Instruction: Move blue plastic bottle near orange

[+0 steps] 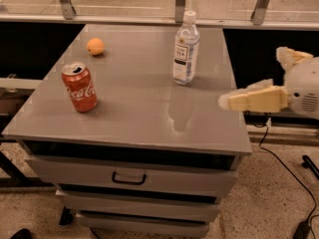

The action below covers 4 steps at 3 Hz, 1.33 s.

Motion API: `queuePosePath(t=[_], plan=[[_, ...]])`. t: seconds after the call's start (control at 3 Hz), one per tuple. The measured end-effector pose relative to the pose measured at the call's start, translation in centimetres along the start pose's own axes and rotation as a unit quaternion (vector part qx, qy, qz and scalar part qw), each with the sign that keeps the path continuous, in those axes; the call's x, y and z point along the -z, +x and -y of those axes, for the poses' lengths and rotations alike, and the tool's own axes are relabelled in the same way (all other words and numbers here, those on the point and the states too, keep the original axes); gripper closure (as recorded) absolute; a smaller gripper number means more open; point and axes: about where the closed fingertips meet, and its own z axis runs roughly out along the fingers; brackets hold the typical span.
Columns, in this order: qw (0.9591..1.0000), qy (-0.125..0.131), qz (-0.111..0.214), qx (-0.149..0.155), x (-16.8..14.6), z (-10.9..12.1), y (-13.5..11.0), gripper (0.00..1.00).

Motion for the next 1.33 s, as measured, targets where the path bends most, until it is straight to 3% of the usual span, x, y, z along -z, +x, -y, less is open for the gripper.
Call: queuePosePath(t=[0.33,1.0,1.33], plan=[[0.9997,0.006,0.015,-0.017,-4.1,-0.3,0.7,0.00],[0.9965,-0.031,0.060,-0.050,-12.8,-1.4,1.0,0.00],[0.9958,-0.032,0.071,-0.049,-16.0,-0.7,0.8,0.00]])
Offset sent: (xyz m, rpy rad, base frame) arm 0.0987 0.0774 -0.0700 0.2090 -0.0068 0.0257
